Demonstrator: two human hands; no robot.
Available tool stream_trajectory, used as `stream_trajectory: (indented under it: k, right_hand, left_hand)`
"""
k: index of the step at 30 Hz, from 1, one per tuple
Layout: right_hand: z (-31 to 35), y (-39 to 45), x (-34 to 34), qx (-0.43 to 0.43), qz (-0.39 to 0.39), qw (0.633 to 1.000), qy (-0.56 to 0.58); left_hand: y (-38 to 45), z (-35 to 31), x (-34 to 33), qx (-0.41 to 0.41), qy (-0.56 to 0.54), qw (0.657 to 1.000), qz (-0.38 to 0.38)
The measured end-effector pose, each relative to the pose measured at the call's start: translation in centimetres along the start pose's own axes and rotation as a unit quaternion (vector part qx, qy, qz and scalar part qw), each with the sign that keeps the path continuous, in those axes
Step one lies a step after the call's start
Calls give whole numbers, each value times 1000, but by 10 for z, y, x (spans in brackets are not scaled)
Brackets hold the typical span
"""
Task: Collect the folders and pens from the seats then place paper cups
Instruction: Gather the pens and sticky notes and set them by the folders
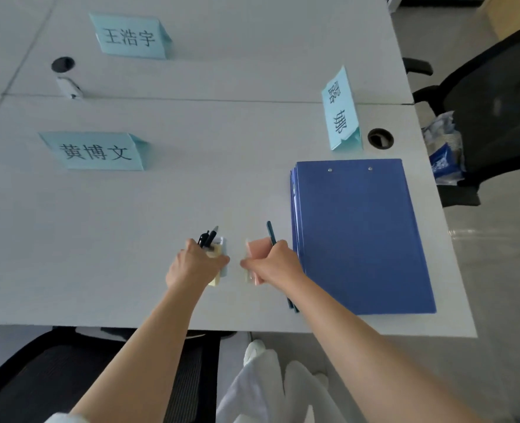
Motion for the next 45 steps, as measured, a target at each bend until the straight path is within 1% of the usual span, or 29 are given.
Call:
stream_trajectory:
  k: [4,9,12,16,22,24,27,29,32,34,36,40,43,45]
  right_hand:
    - [-9,20,-14,-36,-10,999,-38]
    - [-9,31,-19,-60,-31,997,-41]
    - [-7,33,-23,-69,-43,996,-29]
    - [-1,33,-23,-58,-55,996,-25]
    - [6,16,-4,-37,-79,996,2]
    - [7,8,8,-23,-83,996,11]
    - [7,-3,26,-5,-82,996,28]
    - [6,-8,38,4,-82,996,31]
    - [7,-10,52,10,-92,995,46]
    - [7,-10,57,6,-95,993,72]
    - [6,-10,60,7,-93,992,84]
    - [7,-15,66,4,-95,993,66]
    - [5,-21,69,-3,-98,993,69]
    - [5,-25,72,-4,-104,992,72]
  left_hand:
    - [21,2,-5,-1,18,1000,20]
    - [26,-6,-12,-5,15,999,32]
    - [27,-9,-13,-5,-28,999,40]
    - [27,-7,-9,-2,-100,994,51]
    - [16,-6,11,-14,-197,980,-14]
    - [11,-14,5,-16,-246,969,7]
    - [-2,-35,-14,-14,-333,940,77]
    - [-13,-51,-25,-14,-366,923,116]
    - [-26,-71,-35,-9,-393,907,154]
    - [-30,-81,-42,-3,-400,900,175]
    - [-29,-87,-49,5,-395,900,184]
    - [-24,-96,-59,-7,-328,927,183]
    - [-27,-98,-64,-13,-297,934,198]
    - [-32,-98,-60,-14,-288,938,193]
Point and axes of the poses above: each hand's wrist, its own y-axis towards the middle knuckle, its own x-axis out of the back of the hand, z = x × y, the point moved 10 cm from there along y, towards the middle knuckle
